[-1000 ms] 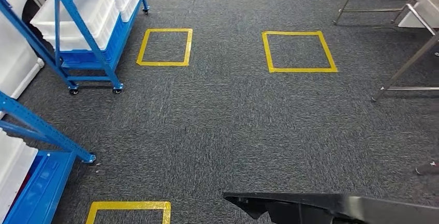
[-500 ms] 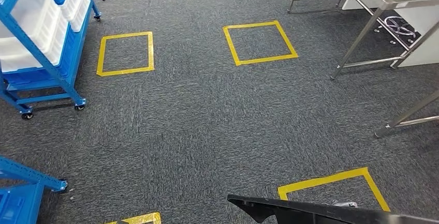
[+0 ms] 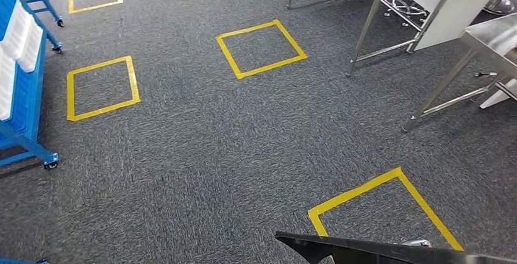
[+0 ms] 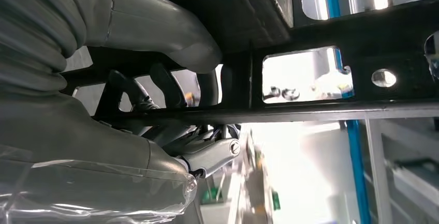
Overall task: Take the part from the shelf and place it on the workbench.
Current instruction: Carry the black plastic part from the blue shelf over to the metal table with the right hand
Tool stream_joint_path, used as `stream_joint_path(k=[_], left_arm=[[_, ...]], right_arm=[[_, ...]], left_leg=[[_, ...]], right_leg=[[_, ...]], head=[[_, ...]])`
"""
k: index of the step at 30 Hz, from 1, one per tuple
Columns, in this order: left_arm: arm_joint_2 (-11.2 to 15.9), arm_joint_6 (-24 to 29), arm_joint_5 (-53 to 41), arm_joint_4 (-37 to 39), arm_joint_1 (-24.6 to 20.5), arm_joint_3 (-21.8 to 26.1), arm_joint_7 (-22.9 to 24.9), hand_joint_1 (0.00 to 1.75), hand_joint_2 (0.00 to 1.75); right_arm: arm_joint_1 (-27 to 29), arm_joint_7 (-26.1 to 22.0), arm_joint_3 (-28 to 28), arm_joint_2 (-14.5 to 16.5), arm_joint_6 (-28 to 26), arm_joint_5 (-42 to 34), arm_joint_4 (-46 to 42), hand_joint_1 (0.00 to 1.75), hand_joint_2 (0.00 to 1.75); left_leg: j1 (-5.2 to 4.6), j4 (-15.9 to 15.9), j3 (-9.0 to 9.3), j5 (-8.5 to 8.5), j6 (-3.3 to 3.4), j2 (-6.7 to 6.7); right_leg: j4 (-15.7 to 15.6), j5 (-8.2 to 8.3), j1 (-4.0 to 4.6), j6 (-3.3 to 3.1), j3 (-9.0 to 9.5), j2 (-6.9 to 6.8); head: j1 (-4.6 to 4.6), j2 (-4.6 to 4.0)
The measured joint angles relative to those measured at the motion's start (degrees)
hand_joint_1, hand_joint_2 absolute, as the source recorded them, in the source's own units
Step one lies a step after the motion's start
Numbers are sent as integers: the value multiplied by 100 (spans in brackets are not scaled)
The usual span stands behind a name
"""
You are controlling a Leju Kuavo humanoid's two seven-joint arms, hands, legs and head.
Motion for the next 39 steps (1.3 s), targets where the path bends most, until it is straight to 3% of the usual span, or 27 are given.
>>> stream_joint_path(k=[1,3,5,7,9,11,13,14,15,16,18,20,22,23,25,26,27,29,30,32,34,36,38,39], left_arm=[[1,15,-21,0,0,1,16,0,0],[-3,26,-56,0,0,1,38,0,0],[-9,2,-61,0,-2,2,27,0,0],[-16,-27,-56,0,-16,4,9,0,0],[-21,-45,-49,-1,-23,9,-3,0,0],[-21,-40,-50,-2,-12,28,-9,0,0],[-19,-4,-59,-2,4,58,-20,0,0],[-19,18,-66,-2,7,70,-33,0,0],[-19,35,-72,-2,4,79,-49,0,0],[-20,45,-76,-2,-2,84,-64,0,0],[-34,47,-83,-2,-12,88,-105,0,0],[-53,45,-91,-2,-21,90,-158,0,0],[-64,45,-97,-2,-45,90,-193,0,0],[-67,46,-98,-3,-58,90,-199,0,0],[-70,47,-101,-4,-67,91,-208,0,0],[-70,47,-108,-4,-60,92,-215,0,0],[-70,46,-120,-4,-49,92,-227,0,0],[-71,45,-144,-5,-25,93,-253,0,0],[-71,45,-151,-8,-18,93,-261,0,0],[-70,45,-149,-21,-21,99,-267,0,0],[-72,38,-143,-36,-26,118,-269,0,0],[-75,30,-122,-45,-27,150,-260,0,0],[-77,26,-95,-51,-28,187,-236,0,0],[-73,26,-87,-57,-31,207,-222,0,0]], right_arm=[[1,1,-10,0,1,0,0,175,175],[-7,-1,-32,0,-2,10,-1,175,175],[-16,-11,-52,1,-30,55,-2,175,175],[-10,-31,-78,1,-70,113,-7,175,175],[-4,-52,-119,-1,-98,144,-29,175,175],[-19,-76,-160,-1,-119,154,-56,175,175],[-28,-93,-194,-1,-142,161,-66,175,175],[-24,-97,-209,-2,-156,163,-68,175,175],[-20,-99,-222,-2,-169,164,-72,175,175],[-16,-102,-231,-2,-178,164,-79,175,175],[-16,-113,-242,-2,-184,167,-106,175,175],[-19,-130,-248,-2,-192,179,-133,175,175],[-12,-139,-264,-2,-199,195,-146,175,175],[-4,-142,-277,-2,-199,198,-150,175,175],[-9,-149,-302,-1,-199,208,-160,175,175],[-19,-154,-310,-1,-203,215,-163,175,175],[-32,-161,-315,-1,-210,226,-165,175,175],[-44,-176,-327,0,-224,250,-163,175,175],[-45,-184,-332,0,-223,260,-162,175,175],[-53,-188,-339,0,-209,280,-158,175,175],[-74,-189,-344,0,-189,300,-146,175,175],[-95,-185,-352,0,-172,313,-132,175,175],[-102,-180,-362,0,-169,331,-119,175,175],[-102,-179,-367,0,-179,348,-113,175,175]], left_leg=[[18,-301,104,234,-19,-47],[62,-948,354,538,-36,-316],[65,-1204,451,555,11,-497],[44,-1235,465,558,102,-395],[47,-1289,495,586,182,-250],[36,-1332,519,593,234,-86],[17,-1339,534,569,255,97],[11,-1339,547,550,260,183],[6,-1339,571,529,259,266],[1,-1340,606,504,255,341],[-18,-1344,678,443,229,475],[-35,-1361,728,395,179,590],[-50,-1407,806,364,125,725],[-51,-1402,850,334,99,702],[-44,-1150,798,156,61,414],[-29,-854,655,1,53,207],[-24,-492,458,-165,46,83],[-21,61,100,-295,24,18],[-19,76,33,-189,12,11],[1,-463,173,269,-7,-71],[31,-1031,372,526,2,-336],[22,-1179,426,511,64,-466],[25,-1215,449,536,154,-334],[38,-1241,467,550,194,-268]], right_leg=[[42,-27,-16,29,3,91],[165,-101,-40,107,-33,254],[249,-138,-51,187,-102,389],[249,-123,-68,254,-145,477],[388,-200,-58,305,-224,204],[939,-482,-44,342,-509,-196],[1613,-733,-52,365,-888,-310],[1758,-726,-54,366,-983,-321],[1695,-612,-51,355,-970,-333],[1422,-414,-40,328,-842,-370],[656,-68,37,219,-462,-651],[259,8,125,120,-266,-868],[213,-13,143,77,-245,-766],[168,2,123,61,-214,-687],[70,37,61,14,-138,-531],[47,44,36,-6,-115,-459],[44,40,26,-24,-109,-379],[65,24,18,-32,-105,-188],[87,11,12,-20,-101,-85],[162,-40,-12,26,-97,100],[263,-101,-22,97,-131,252],[306,-117,-31,172,-182,379],[299,-95,-48,233,-208,483],[340,-120,-44,257,-232,428]], head=[[-1,-1],[-3,-1],[-9,-1],[-17,-1],[8,-1],[41,0],[47,-1],[48,-1],[47,-1],[48,-1],[47,-1],[50,0],[54,0],[51,0],[35,-1],[27,-1],[19,-1],[14,0],[14,0],[13,0],[8,0],[5,0],[6,0],[21,0]])
